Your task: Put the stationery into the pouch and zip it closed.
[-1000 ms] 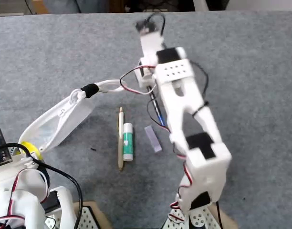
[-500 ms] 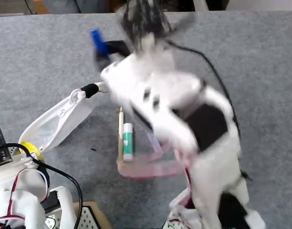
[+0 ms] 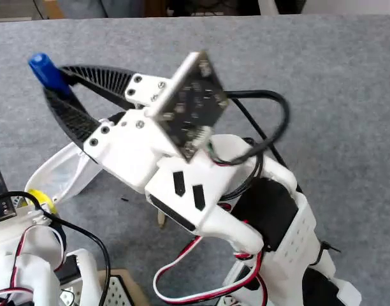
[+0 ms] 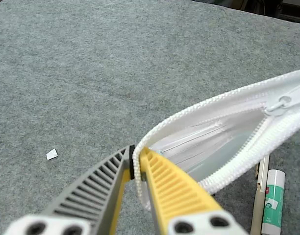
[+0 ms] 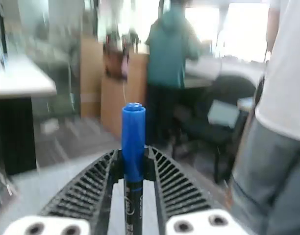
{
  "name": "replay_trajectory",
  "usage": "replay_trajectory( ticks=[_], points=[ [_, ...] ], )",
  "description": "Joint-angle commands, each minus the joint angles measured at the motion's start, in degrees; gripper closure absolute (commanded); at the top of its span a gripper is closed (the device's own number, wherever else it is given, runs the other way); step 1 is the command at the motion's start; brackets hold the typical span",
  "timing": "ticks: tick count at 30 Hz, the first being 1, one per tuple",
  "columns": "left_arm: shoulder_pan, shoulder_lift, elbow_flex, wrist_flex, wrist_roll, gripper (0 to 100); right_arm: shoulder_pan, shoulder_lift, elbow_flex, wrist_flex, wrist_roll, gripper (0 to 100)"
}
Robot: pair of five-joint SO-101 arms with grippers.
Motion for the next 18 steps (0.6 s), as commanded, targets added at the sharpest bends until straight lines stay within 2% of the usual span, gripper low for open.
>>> replay_trajectory(
  ticks=[1,6,12,18],
  points=[
    [-0.75,0.44,0.40,-0.09,0.18,97,-2.64,-0.04,0.92,-4.04,-1.14,98.6],
    [-0.75,0.44,0.40,-0.09,0.18,97,-5.27,2.59,3.21,-3.87,-1.41,98.6],
    [-0.75,0.44,0.40,-0.09,0.26,97,-5.27,4.70,3.56,-4.75,-9.05,98.6],
    [-0.75,0.44,0.31,-0.09,0.26,97,-4.13,6.73,4.97,-5.54,-9.32,98.6]
  ],
)
